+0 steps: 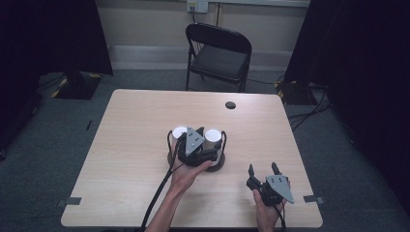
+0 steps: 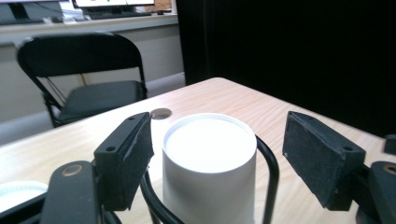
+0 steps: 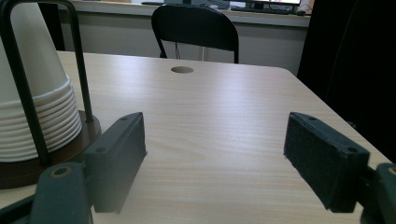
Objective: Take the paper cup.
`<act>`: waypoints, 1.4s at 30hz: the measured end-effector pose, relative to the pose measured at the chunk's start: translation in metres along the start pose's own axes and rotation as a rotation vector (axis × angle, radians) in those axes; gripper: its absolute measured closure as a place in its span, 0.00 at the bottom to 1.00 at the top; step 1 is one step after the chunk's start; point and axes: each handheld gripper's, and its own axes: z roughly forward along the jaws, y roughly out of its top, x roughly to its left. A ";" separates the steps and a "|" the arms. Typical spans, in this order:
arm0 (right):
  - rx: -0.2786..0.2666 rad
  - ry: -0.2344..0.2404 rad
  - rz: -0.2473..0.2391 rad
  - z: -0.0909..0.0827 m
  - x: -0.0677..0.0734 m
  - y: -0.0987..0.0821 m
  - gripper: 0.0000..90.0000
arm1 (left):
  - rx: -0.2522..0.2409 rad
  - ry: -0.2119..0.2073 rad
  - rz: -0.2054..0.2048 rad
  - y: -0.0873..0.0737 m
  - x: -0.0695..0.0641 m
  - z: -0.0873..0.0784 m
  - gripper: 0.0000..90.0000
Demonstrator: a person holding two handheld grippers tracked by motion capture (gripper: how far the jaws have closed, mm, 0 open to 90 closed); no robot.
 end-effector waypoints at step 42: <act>0.002 0.007 0.007 0.000 0.000 0.000 0.22 | 0.055 0.040 0.022 -0.008 0.001 0.022 0.38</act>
